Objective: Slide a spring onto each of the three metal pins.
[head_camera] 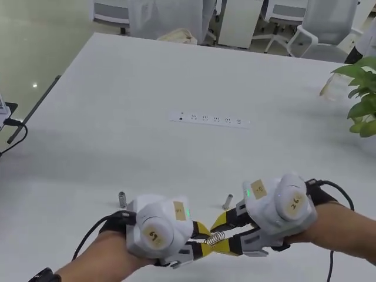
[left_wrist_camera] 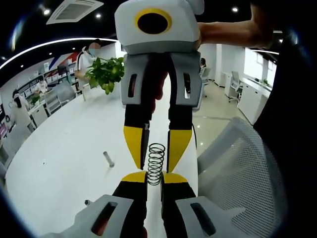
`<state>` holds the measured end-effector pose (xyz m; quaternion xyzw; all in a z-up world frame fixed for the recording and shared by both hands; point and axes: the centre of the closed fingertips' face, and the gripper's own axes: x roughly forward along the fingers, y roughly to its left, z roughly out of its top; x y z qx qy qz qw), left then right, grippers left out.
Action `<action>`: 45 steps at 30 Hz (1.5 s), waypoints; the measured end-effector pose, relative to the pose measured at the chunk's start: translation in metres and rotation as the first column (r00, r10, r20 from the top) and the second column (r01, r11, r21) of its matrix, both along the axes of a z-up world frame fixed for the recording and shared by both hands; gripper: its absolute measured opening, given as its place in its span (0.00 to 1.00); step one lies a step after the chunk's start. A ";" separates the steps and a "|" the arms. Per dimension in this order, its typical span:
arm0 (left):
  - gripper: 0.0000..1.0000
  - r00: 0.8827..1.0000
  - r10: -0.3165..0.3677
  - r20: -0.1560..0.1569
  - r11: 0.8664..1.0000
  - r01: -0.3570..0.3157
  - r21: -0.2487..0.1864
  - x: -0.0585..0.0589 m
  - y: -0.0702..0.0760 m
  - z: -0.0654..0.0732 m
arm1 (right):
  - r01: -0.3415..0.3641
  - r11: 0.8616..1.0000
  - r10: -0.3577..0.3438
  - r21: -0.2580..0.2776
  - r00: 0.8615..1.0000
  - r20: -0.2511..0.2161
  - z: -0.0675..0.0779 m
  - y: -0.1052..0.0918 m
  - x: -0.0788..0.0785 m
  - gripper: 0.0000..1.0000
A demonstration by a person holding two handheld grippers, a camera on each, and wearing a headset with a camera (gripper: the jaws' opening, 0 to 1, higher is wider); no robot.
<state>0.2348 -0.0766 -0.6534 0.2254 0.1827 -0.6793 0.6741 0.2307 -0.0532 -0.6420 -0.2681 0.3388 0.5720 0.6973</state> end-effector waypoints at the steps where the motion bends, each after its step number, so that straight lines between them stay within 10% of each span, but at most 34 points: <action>1: 0.02 1.000 0.000 0.000 1.000 0.000 0.000 0.000 0.000 0.000 | -0.006 1.000 0.006 -0.003 1.000 0.002 0.000 0.000 0.000 0.13; 45: 0.10 1.000 0.015 -0.028 0.999 -0.014 0.038 0.000 0.009 -0.011 | 0.024 1.000 -0.024 -0.010 1.000 0.011 -0.007 -0.008 -0.001 0.09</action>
